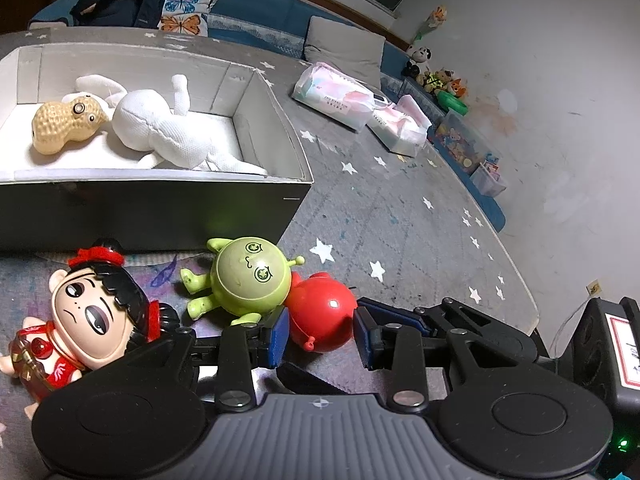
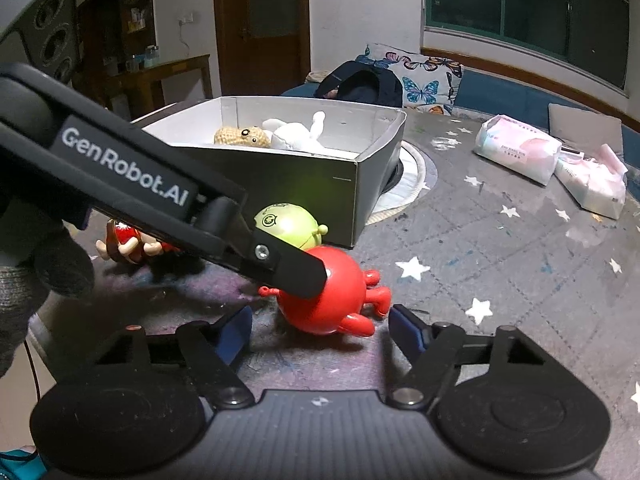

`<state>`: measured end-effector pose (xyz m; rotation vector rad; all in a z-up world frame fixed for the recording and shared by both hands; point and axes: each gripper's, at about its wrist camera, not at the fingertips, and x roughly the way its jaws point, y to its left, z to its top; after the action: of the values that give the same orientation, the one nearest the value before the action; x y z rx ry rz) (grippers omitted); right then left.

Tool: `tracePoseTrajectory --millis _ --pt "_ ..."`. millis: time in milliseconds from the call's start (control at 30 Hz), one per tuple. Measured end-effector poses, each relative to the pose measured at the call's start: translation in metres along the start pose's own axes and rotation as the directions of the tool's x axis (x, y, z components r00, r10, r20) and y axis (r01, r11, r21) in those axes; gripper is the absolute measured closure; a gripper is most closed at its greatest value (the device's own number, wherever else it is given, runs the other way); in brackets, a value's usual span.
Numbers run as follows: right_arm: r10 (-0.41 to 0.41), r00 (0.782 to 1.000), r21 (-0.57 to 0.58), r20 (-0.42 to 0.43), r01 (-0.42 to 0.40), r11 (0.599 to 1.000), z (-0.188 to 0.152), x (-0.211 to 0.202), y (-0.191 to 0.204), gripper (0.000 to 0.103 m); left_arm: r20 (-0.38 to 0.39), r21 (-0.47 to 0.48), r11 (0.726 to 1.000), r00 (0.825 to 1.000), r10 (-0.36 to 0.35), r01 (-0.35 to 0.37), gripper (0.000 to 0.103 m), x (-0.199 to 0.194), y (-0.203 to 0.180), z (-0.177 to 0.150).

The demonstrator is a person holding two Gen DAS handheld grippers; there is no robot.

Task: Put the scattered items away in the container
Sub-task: 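Close both grippers on the red round toy from opposite sides, then lift the red round toy with both grippers and carry it over the grey box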

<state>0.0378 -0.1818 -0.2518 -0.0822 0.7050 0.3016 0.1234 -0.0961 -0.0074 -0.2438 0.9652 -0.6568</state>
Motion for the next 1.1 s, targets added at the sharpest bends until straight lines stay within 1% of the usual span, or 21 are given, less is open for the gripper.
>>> tracePoseTrajectory --millis 33,100,167,433,567,767,933,1100 --pt "0.002 1.0 0.003 -0.002 -0.002 1.0 0.0 0.0 0.0 0.035 -0.003 -0.001 1.0 1.0 0.0 0.0 0.066 0.001 0.0 0.0" --pt "0.006 1.0 0.008 -0.006 -0.006 1.0 0.001 0.001 -0.001 0.036 -0.005 -0.002 1.0 1.0 0.003 -0.003 0.066 0.001 0.0 0.001" --pt "0.005 1.0 0.004 -0.008 -0.004 1.0 0.001 0.002 -0.001 0.042 -0.007 -0.008 1.0 1.0 0.0 0.0 0.066 0.001 0.002 0.001" --pt "-0.008 1.0 -0.016 -0.009 0.008 1.0 0.002 0.001 0.001 0.052 -0.006 -0.019 1.0 1.0 -0.008 0.008 0.066 0.003 0.005 0.002" --pt "0.0 1.0 -0.03 -0.005 0.0 1.0 0.002 0.002 -0.001 0.05 -0.013 -0.04 0.999 1.0 -0.024 0.023 0.066 0.004 0.009 0.003" --pt "-0.037 0.999 -0.104 0.017 0.039 0.994 0.003 0.001 0.007 0.049 -0.019 -0.043 0.999 0.999 -0.031 0.03 0.066 0.005 0.012 0.003" --pt "-0.038 0.999 -0.123 0.024 0.041 0.992 0.005 0.002 0.008 0.049 -0.021 -0.043 0.999 0.999 -0.033 0.032 0.066 0.006 0.012 0.003" --pt "-0.061 0.998 -0.166 0.029 0.065 0.984 0.006 0.004 0.012 0.05 -0.026 -0.051 0.998 0.999 -0.039 0.037 0.066 0.007 0.012 0.004"
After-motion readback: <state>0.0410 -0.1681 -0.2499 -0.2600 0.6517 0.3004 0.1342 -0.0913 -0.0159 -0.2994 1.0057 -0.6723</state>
